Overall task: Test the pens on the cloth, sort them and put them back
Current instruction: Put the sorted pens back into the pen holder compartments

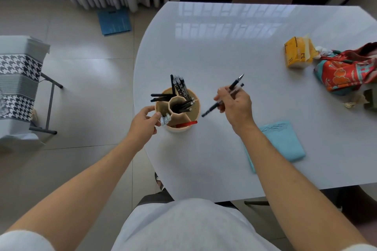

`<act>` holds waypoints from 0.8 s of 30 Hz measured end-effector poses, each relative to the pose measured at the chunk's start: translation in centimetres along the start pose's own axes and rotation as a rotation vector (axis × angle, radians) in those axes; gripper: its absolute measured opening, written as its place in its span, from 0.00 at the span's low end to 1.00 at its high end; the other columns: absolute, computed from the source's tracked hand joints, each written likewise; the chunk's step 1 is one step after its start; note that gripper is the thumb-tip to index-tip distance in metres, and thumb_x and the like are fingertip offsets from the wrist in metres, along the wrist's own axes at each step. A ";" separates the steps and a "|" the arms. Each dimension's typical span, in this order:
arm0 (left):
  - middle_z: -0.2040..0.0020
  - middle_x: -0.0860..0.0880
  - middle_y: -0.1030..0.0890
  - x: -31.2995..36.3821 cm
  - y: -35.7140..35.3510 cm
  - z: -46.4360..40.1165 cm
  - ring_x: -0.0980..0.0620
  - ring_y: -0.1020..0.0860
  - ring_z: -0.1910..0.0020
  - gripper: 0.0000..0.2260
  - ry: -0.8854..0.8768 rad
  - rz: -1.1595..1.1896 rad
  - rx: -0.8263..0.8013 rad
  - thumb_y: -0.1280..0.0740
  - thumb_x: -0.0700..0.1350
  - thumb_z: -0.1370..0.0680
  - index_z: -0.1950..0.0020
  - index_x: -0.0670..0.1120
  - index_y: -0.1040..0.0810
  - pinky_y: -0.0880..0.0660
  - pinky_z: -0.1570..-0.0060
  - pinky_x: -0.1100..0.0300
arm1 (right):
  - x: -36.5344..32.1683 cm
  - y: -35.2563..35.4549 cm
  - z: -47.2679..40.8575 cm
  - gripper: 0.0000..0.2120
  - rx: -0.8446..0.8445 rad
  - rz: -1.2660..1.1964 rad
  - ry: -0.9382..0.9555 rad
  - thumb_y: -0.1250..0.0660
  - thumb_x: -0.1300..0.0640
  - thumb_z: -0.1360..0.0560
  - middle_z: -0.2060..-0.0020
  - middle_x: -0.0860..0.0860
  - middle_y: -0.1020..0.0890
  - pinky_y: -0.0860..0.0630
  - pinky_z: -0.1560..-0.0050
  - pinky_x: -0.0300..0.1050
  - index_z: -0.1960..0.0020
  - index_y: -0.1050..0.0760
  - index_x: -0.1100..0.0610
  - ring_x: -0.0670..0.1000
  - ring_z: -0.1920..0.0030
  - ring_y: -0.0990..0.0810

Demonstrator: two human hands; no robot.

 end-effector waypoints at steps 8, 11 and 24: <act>0.57 0.45 0.17 0.5 -0.4 0.3 0.53 0.20 0.63 0.11 0.009 0.022 -0.006 0.35 0.50 0.18 0.36 0.53 0.23 0.22 0.64 0.62 | 1.9 -4.1 -0.2 0.04 -0.175 0.196 -0.121 0.29 0.56 0.21 0.60 0.53 0.14 0.19 0.60 0.45 0.53 0.17 0.54 0.49 0.63 0.16; 0.56 0.44 0.16 0.7 -1.0 0.4 0.50 0.18 0.61 0.10 0.020 0.031 -0.017 0.34 0.49 0.18 0.37 0.52 0.22 0.19 0.61 0.59 | 2.9 -2.8 0.8 0.02 -0.103 0.236 -0.095 0.27 0.55 0.23 0.60 0.52 0.14 0.16 0.59 0.44 0.51 0.16 0.52 0.48 0.63 0.16; 0.54 0.44 0.16 2.0 -4.8 2.1 0.50 0.19 0.60 0.12 0.048 0.006 -0.116 0.35 0.49 0.17 0.34 0.52 0.24 0.20 0.59 0.58 | -0.6 11.2 6.7 0.04 0.273 -0.028 -0.059 0.31 0.61 0.20 0.59 0.54 0.14 0.20 0.57 0.49 0.48 0.17 0.57 0.50 0.64 0.19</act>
Point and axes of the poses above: each hand's wrist, its own z-axis away from the middle knuckle, its own y-axis out of the back of the hand, x = y × z, the point moved 5 cm from there along -z, towards the middle knuckle
